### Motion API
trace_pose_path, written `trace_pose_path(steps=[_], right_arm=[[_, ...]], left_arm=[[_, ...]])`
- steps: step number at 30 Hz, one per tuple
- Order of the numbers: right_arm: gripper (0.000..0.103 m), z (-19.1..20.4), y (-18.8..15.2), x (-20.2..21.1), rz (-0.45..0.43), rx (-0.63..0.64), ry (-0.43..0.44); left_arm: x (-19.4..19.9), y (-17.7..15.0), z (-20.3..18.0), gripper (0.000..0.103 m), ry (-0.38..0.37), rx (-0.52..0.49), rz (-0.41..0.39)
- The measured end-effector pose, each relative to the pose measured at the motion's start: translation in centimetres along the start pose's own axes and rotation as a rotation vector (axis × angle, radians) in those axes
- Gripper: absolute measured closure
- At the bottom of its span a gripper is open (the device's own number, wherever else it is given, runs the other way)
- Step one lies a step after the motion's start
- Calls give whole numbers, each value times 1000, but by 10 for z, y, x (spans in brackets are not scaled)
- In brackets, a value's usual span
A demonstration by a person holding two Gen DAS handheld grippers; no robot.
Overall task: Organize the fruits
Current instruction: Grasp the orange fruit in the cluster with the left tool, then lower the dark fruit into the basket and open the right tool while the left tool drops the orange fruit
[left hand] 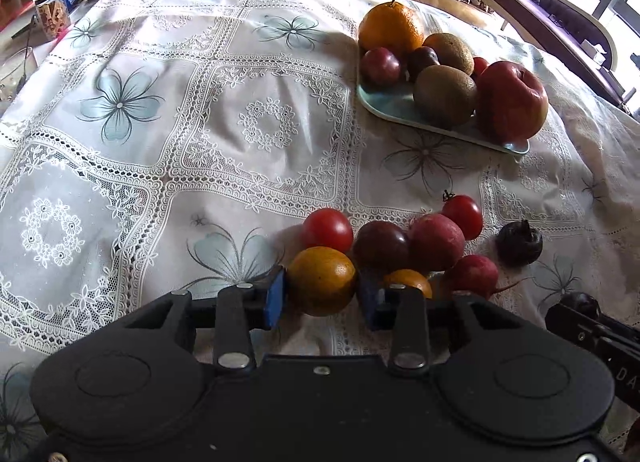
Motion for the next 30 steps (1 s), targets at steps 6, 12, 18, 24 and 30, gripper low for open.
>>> trace_pose_path(steps=[6, 12, 18, 24, 30], right_arm=[[56, -2, 0, -4, 17, -17, 21], [56, -7, -3, -10, 47, -59, 51], [56, -8, -3, -10, 50, -68, 52], [56, -3, 0, 1, 22, -43, 23], [56, 2, 13, 44, -67, -44, 29]], left_arm=[[-5, 1, 1, 57, 13, 8, 17], [-4, 0, 0, 57, 22, -3, 6], [0, -1, -1, 57, 21, -14, -14], [14, -3, -4, 57, 50, -46, -57], [45, 0, -1, 57, 71, -19, -83]])
Point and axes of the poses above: each gripper's, at about its wrist camera, not at the fingertips, and x roughly against the way its jaws point, z to its left, y to its top, the point moved 8 cm from there along -x, roughly the way its jaws point, and after that the axes turned 12 degrees about x, right-handed, at the moved point
